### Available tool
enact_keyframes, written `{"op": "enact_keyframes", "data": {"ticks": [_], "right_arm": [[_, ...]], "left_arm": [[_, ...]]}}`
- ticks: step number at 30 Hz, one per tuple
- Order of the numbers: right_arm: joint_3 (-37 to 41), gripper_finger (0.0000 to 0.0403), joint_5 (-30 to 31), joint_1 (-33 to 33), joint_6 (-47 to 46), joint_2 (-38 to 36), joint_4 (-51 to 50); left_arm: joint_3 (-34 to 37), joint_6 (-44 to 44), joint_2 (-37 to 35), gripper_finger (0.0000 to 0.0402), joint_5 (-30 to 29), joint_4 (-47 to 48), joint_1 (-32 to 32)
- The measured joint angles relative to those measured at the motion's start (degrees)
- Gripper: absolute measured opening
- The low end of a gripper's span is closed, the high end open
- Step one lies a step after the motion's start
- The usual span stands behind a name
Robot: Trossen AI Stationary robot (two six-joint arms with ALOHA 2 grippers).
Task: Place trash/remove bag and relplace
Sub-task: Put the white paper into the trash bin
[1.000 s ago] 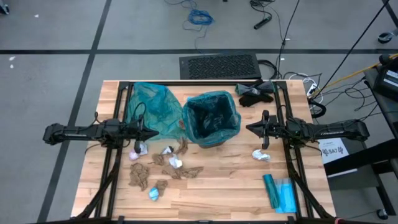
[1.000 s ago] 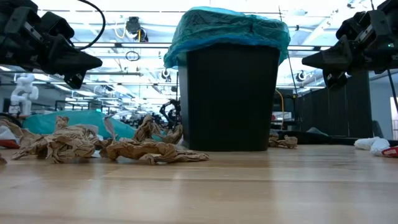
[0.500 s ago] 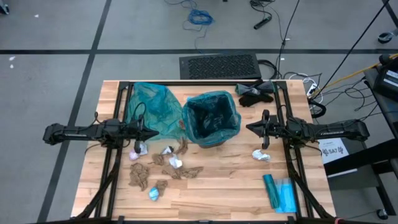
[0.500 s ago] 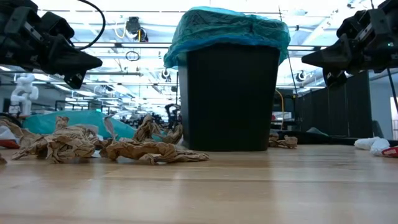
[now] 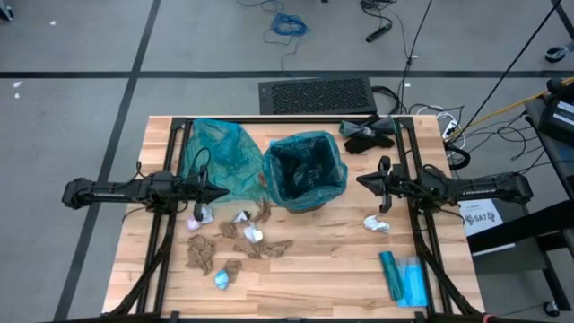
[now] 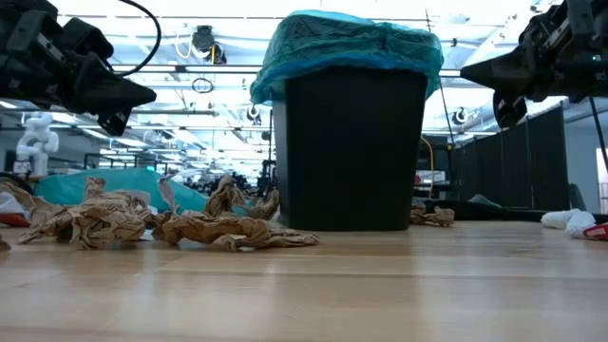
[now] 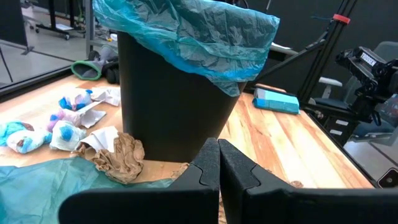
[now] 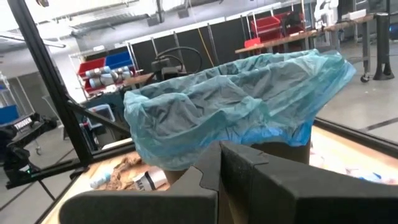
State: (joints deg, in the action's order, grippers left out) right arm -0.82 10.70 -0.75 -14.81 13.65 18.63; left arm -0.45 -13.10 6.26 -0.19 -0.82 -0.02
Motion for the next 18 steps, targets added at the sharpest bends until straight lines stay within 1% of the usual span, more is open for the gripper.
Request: {"op": "enact_keyframes", "data": {"ticks": [3, 6, 10, 16, 18], "right_arm": [[-2.08, 0.0, -0.02, 0.0, 1.24, 0.54, -1.32], [-6.21, 0.0, 0.15, 0.02, 4.72, 1.87, -3.31], [-12.37, 0.0, 3.38, 0.28, 7.95, 4.75, -9.29], [-20.46, 0.0, 4.83, 2.7, 7.97, 8.99, -16.36], [-23.66, 0.0, 6.88, 3.33, 6.79, 10.59, -19.68]], "left_arm": [[0.0, 0.0, -0.02, 0.0, 0.0, 0.0, 0.0], [0.01, 0.0, 0.0, 0.0, 0.01, 0.0, 0.0], [0.02, 0.0, 0.0, 0.0, 0.01, 0.0, 0.01], [0.0, 0.0, 0.0, 0.0, 0.0, 0.0, -0.01], [0.01, 0.0, 0.0, 0.0, 0.0, 0.0, 0.0]]}}
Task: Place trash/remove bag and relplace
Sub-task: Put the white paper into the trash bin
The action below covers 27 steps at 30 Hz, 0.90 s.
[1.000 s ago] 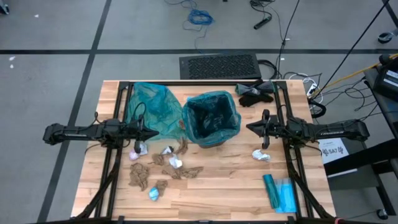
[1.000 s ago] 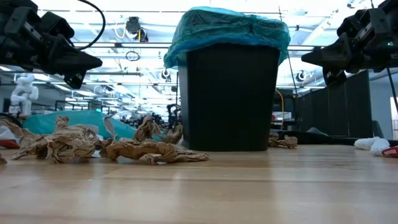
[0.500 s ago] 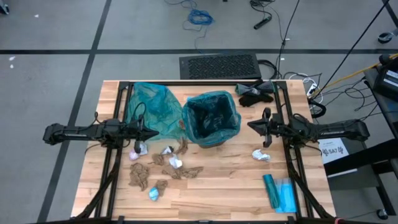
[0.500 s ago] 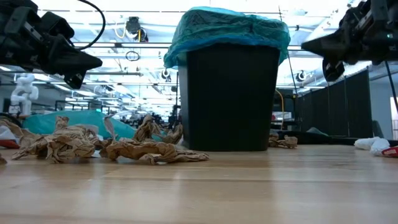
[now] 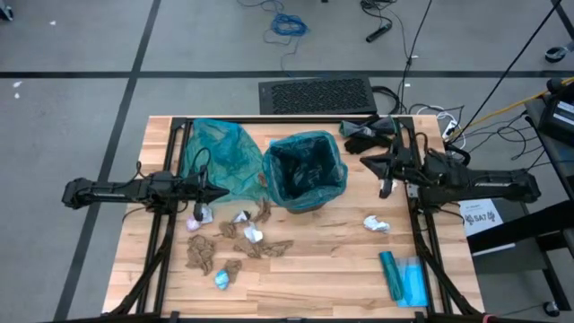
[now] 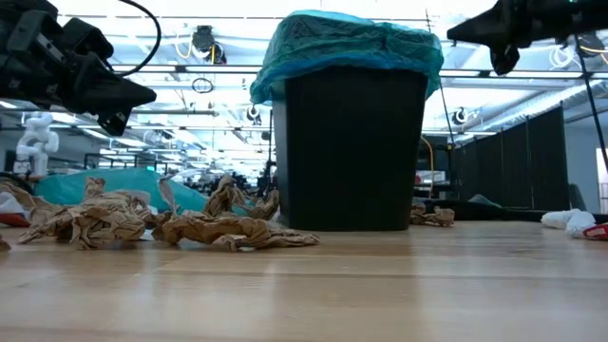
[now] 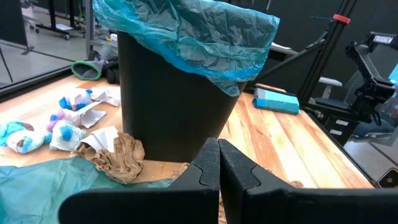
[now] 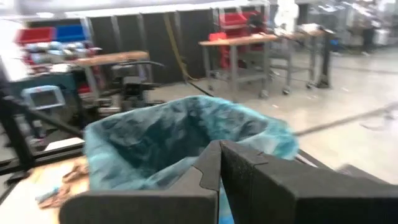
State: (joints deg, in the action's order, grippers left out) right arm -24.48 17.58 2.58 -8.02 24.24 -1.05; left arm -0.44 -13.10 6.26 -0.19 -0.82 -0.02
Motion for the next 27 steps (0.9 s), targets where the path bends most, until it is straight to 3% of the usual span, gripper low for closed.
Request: {"op": "enact_keyframes", "data": {"ticks": [8, 13, 19, 27], "right_arm": [[-16.02, 0.0, 9.22, 0.74, -4.4, 7.21, -18.28], [-24.39, 0.0, 9.78, 0.74, -10.28, 12.1, -28.32], [-29.53, 0.0, 9.41, -2.24, -20.13, 17.36, -37.27], [-32.55, 0.0, 9.05, -10.67, -37.2, 22.18, -49.49]], "left_arm": [[-0.01, 0.0, 0.0, 0.0, -0.01, 0.0, -0.01], [-0.01, 0.0, 0.0, 0.0, 0.01, 0.0, 0.01], [-0.01, 6.23, 0.0, 0.0, -0.05, -0.15, 0.01], [-0.01, 7.91, 0.0, 0.0, -0.1, -0.13, 0.01]]}}
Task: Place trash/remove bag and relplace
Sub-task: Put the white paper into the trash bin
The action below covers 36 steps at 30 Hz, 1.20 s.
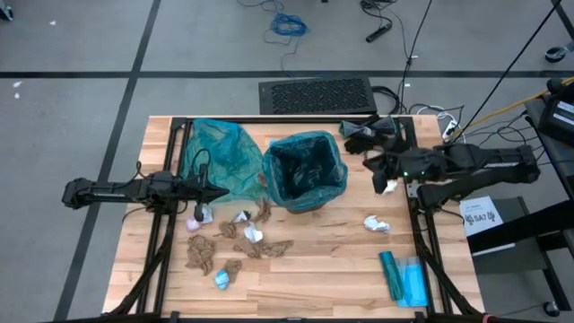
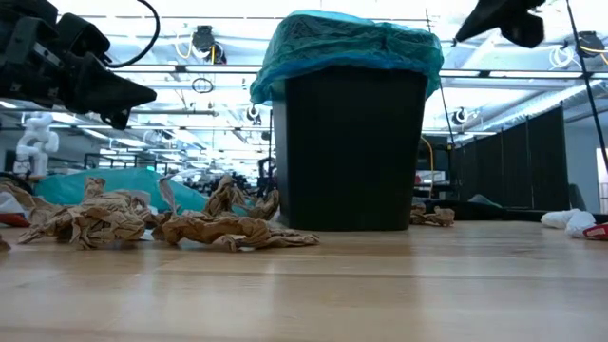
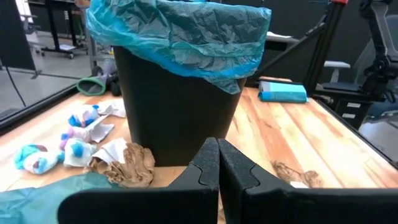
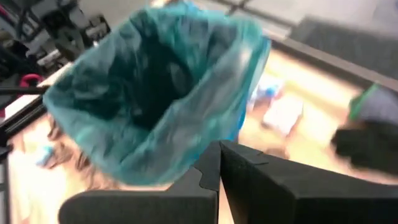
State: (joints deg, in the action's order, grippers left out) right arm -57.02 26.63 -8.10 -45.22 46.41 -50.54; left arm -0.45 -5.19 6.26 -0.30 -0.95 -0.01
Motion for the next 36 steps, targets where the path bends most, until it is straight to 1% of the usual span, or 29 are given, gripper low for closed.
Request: {"op": "enact_keyframes", "data": {"ticks": [2, 7, 13, 19, 22, 26, 32, 36], "right_arm": [[-0.06, 0.0, -0.74, -1.75, -5.72, 0.47, -2.36], [-0.06, 0.0, -6.31, -6.05, -15.54, 1.96, -7.36], [-0.06, 0.0, -11.65, -11.15, -23.22, 4.31, -11.38], [-0.06, 0.0, -18.81, -15.16, -28.91, 7.74, -18.93], [-0.06, 0.0, -22.15, -16.12, -30.49, 9.8, -22.46], [-0.04, 0.0, -25.16, -16.46, -30.38, 12.76, -23.91], [-0.04, 0.0002, -25.1, -16.46, -27.2, 17.64, -23.74], [-0.04, 0.002, -25.13, -16.7, -22.07, 19.58, -22.91]], "left_arm": [[0.01, -0.02, 0.0, 0.0, -0.01, 0.0, -0.01], [0.01, 0.04, -0.01, 0.0, -0.11, 0.13, 0.0], [0.0, 0.04, 0.0, 0.0, -0.13, 0.13, 0.0], [0.0, -0.04, -0.02, 0.0, -0.13, 0.15, -0.01], [0.0, -0.05, 0.0, 0.0, -0.13, 0.15, 0.0], [0.0, -0.07, 0.0, 0.0, -0.13, 0.18, -0.02], [0.0, -0.35, 0.0, 0.0, -0.13, 0.24, 0.0], [0.0, -0.48, 0.0, 0.0, -0.13, 0.26, -0.01]]}}
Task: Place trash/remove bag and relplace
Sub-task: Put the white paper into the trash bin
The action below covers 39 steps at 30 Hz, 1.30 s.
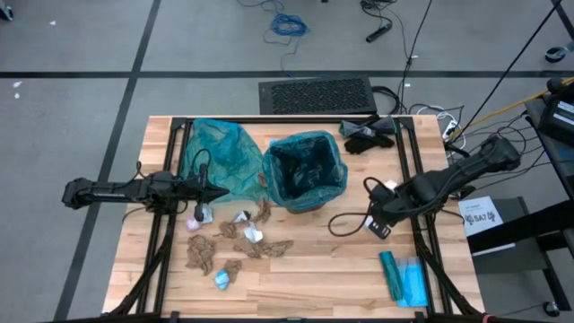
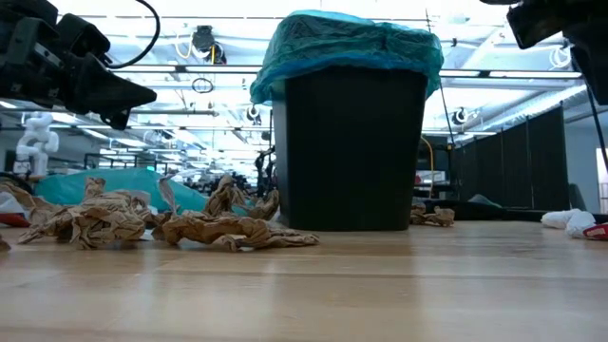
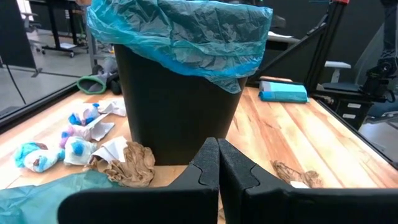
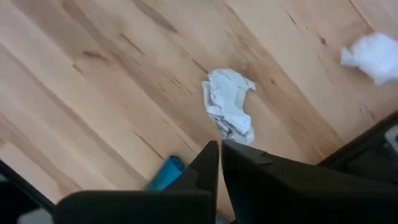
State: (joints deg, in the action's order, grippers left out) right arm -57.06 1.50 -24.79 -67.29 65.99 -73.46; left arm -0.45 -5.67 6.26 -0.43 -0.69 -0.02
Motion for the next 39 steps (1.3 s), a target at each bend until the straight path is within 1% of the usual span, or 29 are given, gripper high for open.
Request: {"op": "enact_keyframes", "data": {"ticks": [4, 10, 14, 18, 23, 30, 34, 39], "right_arm": [[0.0, 0.0053, 0.07, -0.26, 5.28, 0.94, 1.39], [0.4, 0.0118, 0.13, -0.46, 9.93, 2.02, 1.83], [4.86, 0.0157, 0.22, -0.84, 12.51, 2.33, 7.76], [10.12, 0.0182, 0.13, -2.58, 12.51, 2.34, 11.97], [15.0, 0.019, 0.35, -5.51, 12.04, 2.32, 12.55], [20.12, 0.019, 1.71, -9.04, 11.61, 2.3, 19.56], [22.68, 0.0187, 1.95, -9.49, 11.9, 2.3, 22.9], [26.34, 0.0174, 1.98, -9.45, 10.04, 2.3, 26.0]], "left_arm": [[0.0, 0.02, -0.01, 0.0, 0.0, -0.04, 0.01], [0.0, 0.04, 0.0, 0.0, 0.0, -0.07, 0.01], [0.0, 0.04, 0.0, 0.0, 0.0, -0.09, -0.01], [0.0, 0.07, 0.0, 0.0, 0.0, -0.11, 0.01], [0.0, 0.07, 0.0, 0.0, 0.0, -0.11, 0.01], [0.0, 0.09, 0.0, 0.0, 0.0, -0.11, -0.01], [0.0, 0.09, 0.0, 0.0, 0.0, -0.11, -0.01], [0.0, 0.09, -0.01, 0.0, 0.0, -0.11, 0.0]]}}
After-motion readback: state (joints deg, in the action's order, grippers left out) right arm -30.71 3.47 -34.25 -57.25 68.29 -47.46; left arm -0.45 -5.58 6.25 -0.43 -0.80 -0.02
